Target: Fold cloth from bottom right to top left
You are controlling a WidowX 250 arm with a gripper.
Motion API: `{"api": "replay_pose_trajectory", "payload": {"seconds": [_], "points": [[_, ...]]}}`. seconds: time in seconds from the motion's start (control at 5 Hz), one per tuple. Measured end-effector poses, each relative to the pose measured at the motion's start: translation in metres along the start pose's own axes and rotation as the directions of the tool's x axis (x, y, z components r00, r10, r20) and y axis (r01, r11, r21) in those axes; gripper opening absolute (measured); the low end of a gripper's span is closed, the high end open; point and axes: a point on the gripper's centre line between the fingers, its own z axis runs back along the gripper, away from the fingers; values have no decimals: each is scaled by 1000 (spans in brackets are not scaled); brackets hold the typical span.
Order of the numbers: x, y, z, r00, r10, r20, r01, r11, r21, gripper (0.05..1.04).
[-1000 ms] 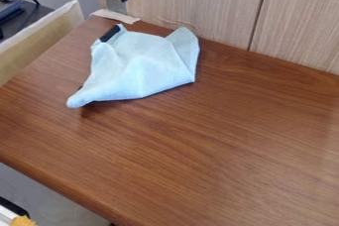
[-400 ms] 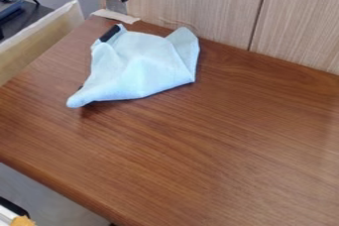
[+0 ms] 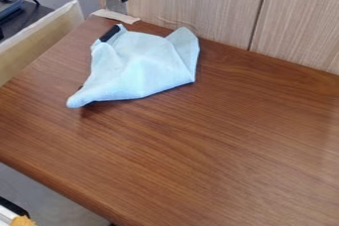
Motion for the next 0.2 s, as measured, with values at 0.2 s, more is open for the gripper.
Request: {"api": "replay_pose_trajectory", "payload": {"seconds": [0.2], "points": [[0, 0, 0, 1000, 0, -1, 0, 1000, 0, 1000]]}}
